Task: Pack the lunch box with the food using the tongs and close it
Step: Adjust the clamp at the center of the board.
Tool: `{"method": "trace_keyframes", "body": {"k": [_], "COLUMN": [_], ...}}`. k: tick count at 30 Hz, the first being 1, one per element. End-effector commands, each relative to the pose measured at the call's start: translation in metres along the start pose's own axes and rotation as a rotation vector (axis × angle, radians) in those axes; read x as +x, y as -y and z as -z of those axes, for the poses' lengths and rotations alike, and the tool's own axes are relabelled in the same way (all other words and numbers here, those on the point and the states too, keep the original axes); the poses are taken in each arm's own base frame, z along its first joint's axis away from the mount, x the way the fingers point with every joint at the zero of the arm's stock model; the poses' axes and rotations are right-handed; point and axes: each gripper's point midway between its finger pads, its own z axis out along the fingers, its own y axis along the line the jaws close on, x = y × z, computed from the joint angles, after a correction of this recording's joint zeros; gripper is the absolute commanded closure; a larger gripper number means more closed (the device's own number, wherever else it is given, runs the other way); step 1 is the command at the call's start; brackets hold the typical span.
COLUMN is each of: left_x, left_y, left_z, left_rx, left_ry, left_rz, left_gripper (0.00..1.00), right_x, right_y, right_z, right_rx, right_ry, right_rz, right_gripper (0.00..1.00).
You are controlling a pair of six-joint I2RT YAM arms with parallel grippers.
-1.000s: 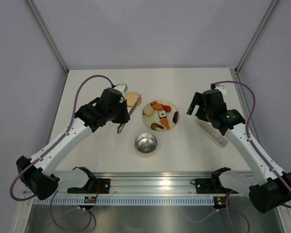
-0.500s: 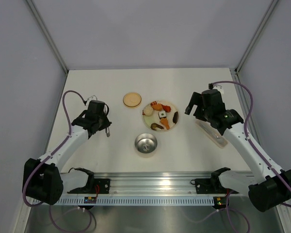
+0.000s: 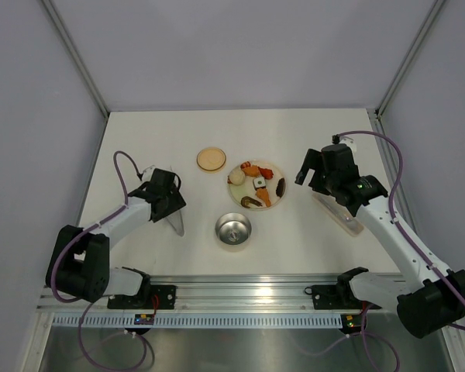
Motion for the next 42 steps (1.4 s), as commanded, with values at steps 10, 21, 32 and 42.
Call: {"method": "trace_keyframes", "body": {"k": [10, 21, 32, 42], "left_x": [-0.019, -0.001, 0.007, 0.015], "left_y": [0.013, 0.004, 0.004, -0.004], "left_z": [-0.002, -0.006, -0.019, -0.035], "left_rx": [-0.097, -0.214, -0.201, -0.164], "left_ry": [0.030, 0.018, -0.005, -0.058], "left_rz": [-0.125, -0.147, -0.128, -0.094], "left_gripper": [0.01, 0.01, 0.01, 0.12], "right_x": [-0.002, -0.002, -0.002, -0.003], "right_y": [-0.008, -0.006, -0.009, -0.009], "right_z": [-0.006, -0.008, -0.012, -0.011], "right_rx": [-0.036, -0.026, -0.033, -0.037], "right_ry": [0.009, 0.012, 0.006, 0.009], "right_rz": [0.016, 0.033, 0.037, 0.035], "right_gripper": [0.01, 0.00, 0.00, 0.00]}}
